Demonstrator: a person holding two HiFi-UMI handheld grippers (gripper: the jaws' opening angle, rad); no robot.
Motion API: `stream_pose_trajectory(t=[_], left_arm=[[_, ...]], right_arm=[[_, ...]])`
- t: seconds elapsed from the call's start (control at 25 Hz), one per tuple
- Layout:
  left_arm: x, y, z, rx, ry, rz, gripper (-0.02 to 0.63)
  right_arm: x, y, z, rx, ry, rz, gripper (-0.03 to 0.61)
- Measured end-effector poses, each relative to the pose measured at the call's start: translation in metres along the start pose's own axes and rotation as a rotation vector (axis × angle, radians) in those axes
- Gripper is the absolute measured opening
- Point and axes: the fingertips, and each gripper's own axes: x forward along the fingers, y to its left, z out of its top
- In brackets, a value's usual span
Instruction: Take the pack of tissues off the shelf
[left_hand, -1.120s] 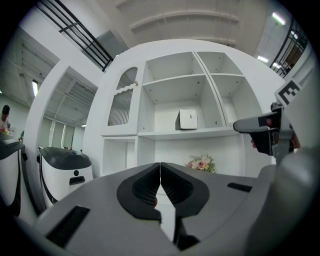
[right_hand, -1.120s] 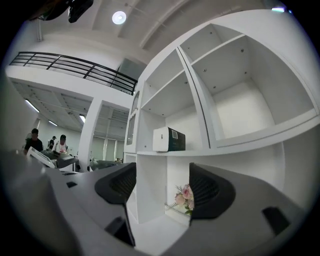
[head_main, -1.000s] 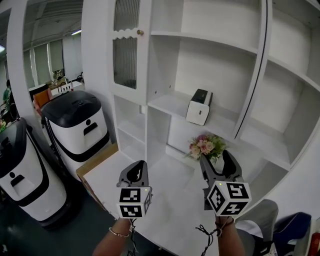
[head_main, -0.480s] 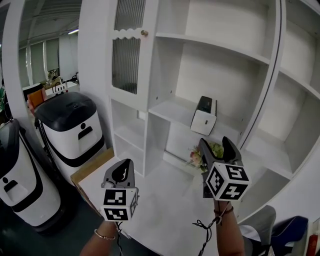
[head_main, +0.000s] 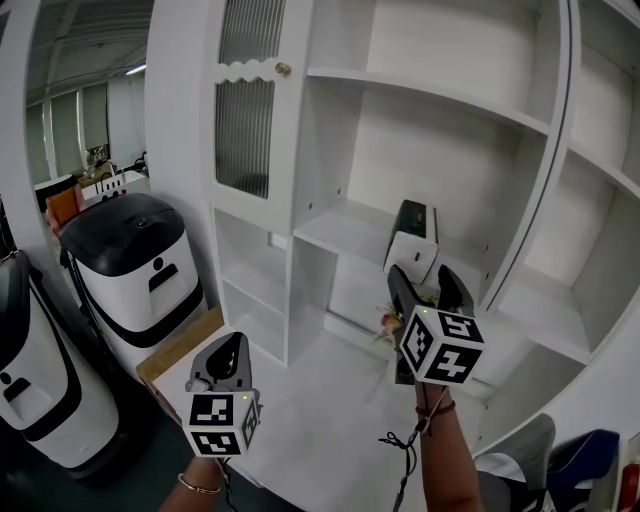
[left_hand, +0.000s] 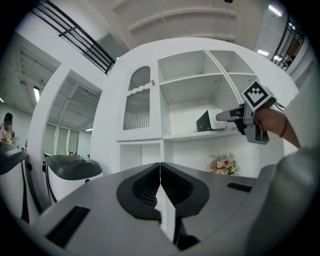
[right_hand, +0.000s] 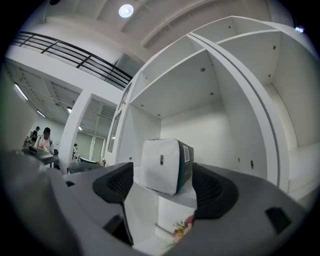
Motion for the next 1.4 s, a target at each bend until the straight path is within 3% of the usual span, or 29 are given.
stream_pose_trajectory(t=[0.56, 1.4], left_arm=[[0.004, 0.017, -0.022, -0.033, 0.018, -0.009, 0.018], [-0.006, 0.057, -0.031, -0.114, -0.016, 0.022, 0.018]], right_arm=[[0.022, 0.004, 0.0, -0.066, 0.0, -0.135, 0.397], [0.044, -0.004, 0.004, -0.048, 0.04, -0.307, 0.41]])
